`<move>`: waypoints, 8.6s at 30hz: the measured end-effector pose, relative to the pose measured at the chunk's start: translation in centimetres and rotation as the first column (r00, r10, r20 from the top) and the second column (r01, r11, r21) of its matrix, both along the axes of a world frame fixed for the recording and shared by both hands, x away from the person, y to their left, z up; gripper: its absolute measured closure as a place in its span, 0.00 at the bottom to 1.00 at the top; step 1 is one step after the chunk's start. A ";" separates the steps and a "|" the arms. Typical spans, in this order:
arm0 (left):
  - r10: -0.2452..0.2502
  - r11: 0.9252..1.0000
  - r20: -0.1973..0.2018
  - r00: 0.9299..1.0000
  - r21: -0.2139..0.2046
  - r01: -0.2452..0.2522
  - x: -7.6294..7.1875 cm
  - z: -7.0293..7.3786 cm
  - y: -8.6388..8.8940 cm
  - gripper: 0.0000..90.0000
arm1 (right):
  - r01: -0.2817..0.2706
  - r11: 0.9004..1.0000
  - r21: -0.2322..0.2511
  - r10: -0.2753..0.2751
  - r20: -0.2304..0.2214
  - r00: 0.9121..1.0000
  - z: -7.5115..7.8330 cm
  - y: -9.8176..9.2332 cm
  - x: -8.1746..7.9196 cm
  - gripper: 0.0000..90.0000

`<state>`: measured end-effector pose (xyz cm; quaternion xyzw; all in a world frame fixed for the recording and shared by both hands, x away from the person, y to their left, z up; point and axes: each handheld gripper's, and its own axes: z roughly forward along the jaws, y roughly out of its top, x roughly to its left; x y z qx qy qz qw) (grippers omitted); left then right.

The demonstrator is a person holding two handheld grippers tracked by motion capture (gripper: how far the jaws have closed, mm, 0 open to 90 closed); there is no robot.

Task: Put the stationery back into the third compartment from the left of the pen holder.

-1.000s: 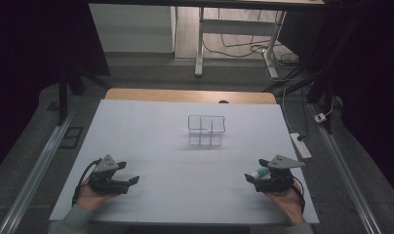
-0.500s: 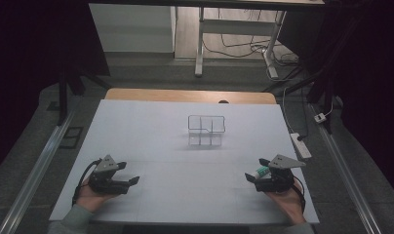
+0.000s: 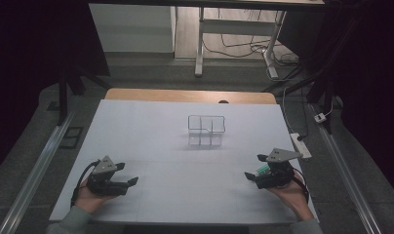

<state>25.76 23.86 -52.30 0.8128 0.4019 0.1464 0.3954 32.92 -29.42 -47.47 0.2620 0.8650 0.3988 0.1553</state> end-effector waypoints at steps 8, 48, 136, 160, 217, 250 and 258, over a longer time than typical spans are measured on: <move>0.001 1.000 -0.004 1.000 0.006 -0.001 0.1 -0.1 -0.1 0.24 | -0.096 0.993 -0.075 0.096 -0.001 0.995 1.4 0.3 0.3 0.20; 0.003 1.000 -0.012 1.000 0.019 -0.003 0.1 -0.3 -0.1 0.24 | -0.272 0.916 -0.294 0.260 -0.080 0.962 2.4 0.1 2.4 0.16; 0.009 0.999 -0.017 1.000 0.034 -0.008 0.0 -0.6 0.1 0.24 | -0.123 0.929 -0.349 0.145 0.038 0.989 2.2 0.5 4.9 0.73; 0.008 0.999 -0.016 1.000 0.035 -0.007 0.0 -0.6 0.1 0.24 | 0.048 0.993 -0.107 -0.041 0.069 0.997 3.8 1.1 5.5 0.72; 0.006 0.999 -0.012 1.000 0.037 -0.005 0.0 -0.6 -0.1 0.24 | 0.077 0.981 0.178 -0.115 0.214 0.970 6.9 5.7 5.7 0.72; 0.007 0.999 -0.006 1.000 0.037 -0.007 -0.1 -0.5 0.0 0.24 | 0.040 0.977 0.208 -0.092 0.249 0.964 7.6 9.7 6.9 0.72; 0.006 0.999 -0.005 1.000 0.039 -0.006 -0.1 -0.5 0.0 0.24 | 0.034 0.976 0.217 -0.089 0.252 0.964 7.7 10.1 7.1 0.72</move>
